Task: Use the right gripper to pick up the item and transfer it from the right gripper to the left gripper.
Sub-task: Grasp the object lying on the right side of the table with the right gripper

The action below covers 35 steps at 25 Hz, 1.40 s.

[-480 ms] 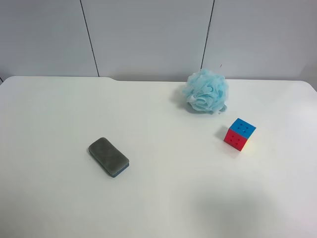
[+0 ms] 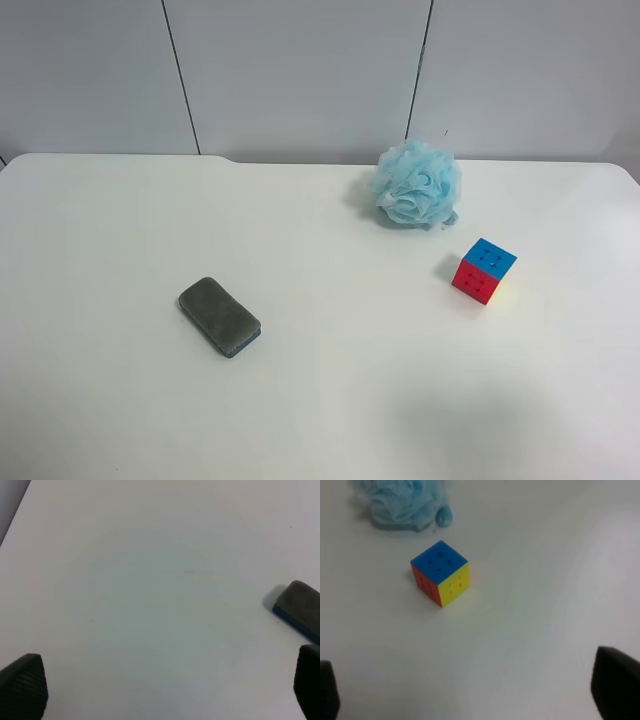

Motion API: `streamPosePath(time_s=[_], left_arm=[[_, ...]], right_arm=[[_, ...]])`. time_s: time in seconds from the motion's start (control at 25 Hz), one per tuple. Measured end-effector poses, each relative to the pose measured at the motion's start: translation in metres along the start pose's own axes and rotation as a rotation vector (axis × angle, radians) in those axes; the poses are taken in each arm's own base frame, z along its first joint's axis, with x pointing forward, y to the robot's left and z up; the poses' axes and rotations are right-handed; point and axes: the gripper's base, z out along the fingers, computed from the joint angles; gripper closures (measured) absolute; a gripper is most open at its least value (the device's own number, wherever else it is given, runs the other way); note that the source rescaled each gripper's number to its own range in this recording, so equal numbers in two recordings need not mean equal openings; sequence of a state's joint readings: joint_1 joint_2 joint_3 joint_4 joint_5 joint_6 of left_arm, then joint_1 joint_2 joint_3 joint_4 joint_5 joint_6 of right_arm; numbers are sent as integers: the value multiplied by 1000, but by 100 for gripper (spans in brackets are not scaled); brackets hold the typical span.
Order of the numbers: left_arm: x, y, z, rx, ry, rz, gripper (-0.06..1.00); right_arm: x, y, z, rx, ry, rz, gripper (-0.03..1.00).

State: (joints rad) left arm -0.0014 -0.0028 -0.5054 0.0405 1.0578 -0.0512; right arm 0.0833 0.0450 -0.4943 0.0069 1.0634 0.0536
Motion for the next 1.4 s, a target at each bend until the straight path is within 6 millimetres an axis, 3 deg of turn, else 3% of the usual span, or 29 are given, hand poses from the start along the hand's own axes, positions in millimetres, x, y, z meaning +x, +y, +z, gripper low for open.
streamPosePath(time_s=[0.4, 0.6, 0.76, 1.04, 1.2, 1.4], left_arm=[[0, 0, 0, 0, 0, 0, -6], [0, 0, 0, 0, 0, 0, -6], [0, 0, 0, 0, 0, 0, -6], [0, 0, 0, 0, 0, 0, -6], [0, 0, 0, 0, 0, 0, -6], [0, 0, 0, 0, 0, 0, -6]], right_arm=[[-2, 1, 0, -6, 34, 4, -3], [-35, 3, 6, -3, 175, -49, -3], [-72, 5, 26, -7, 292, -104, -3], [-125, 7, 104, -32, 538, -191, -3], [-144, 8, 156, -59, 653, -253, -3], [-149, 9, 215, -126, 740, -356, -3]])
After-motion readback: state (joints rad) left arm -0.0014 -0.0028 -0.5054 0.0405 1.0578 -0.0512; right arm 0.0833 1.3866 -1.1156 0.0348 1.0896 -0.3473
